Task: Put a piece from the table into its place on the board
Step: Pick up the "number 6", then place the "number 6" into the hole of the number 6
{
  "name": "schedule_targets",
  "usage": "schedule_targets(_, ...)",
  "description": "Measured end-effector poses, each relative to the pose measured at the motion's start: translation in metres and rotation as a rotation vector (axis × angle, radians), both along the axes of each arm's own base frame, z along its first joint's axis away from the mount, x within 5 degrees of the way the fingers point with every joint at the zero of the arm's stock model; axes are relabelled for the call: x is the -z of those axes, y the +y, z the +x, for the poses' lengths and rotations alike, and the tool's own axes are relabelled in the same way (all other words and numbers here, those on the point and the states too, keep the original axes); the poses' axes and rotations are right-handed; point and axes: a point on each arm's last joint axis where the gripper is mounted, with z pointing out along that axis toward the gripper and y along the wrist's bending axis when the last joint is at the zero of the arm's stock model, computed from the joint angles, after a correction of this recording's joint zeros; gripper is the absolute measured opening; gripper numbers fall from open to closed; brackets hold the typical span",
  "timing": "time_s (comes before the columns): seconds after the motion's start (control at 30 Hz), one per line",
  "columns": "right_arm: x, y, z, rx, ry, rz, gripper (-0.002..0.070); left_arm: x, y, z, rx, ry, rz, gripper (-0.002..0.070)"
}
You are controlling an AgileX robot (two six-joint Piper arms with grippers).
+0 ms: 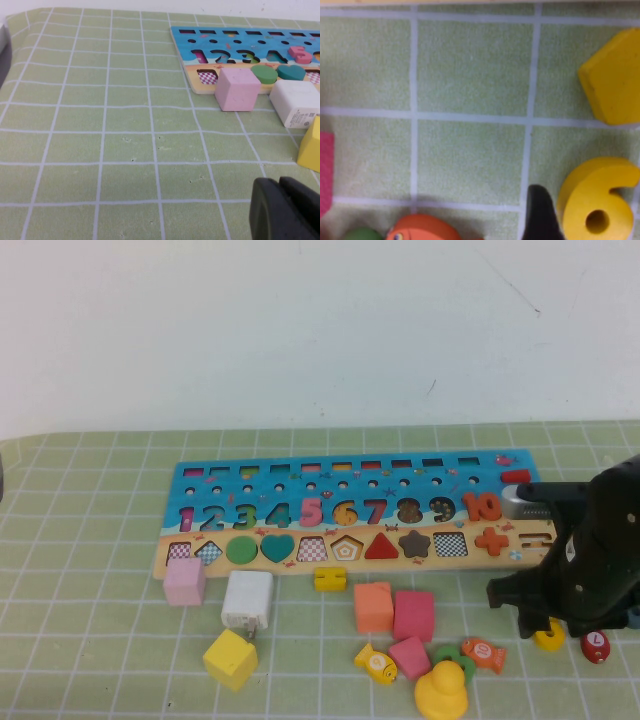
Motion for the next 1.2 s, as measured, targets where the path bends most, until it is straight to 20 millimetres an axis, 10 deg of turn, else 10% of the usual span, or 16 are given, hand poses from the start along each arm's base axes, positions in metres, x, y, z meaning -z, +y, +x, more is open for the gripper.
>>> schedule_targets(0.37, -0.004, 0.002, 0.005, -0.031, 0.019, -0.019, 0.0270, 0.000, 0.000, 0.000, 0.000, 0.000, 0.000, -0.0001)
schedule_targets(0.9, -0.088, 0.027, 0.041, -0.231, -0.065, 0.058, 0.0270, 0.000, 0.000, 0.000, 0.000, 0.000, 0.000, -0.0001)
schedule_targets(1.2, -0.078, 0.059, 0.079, -0.296, -0.013, 0.059, 0.0270, 0.000, 0.000, 0.000, 0.000, 0.000, 0.000, -0.0001)
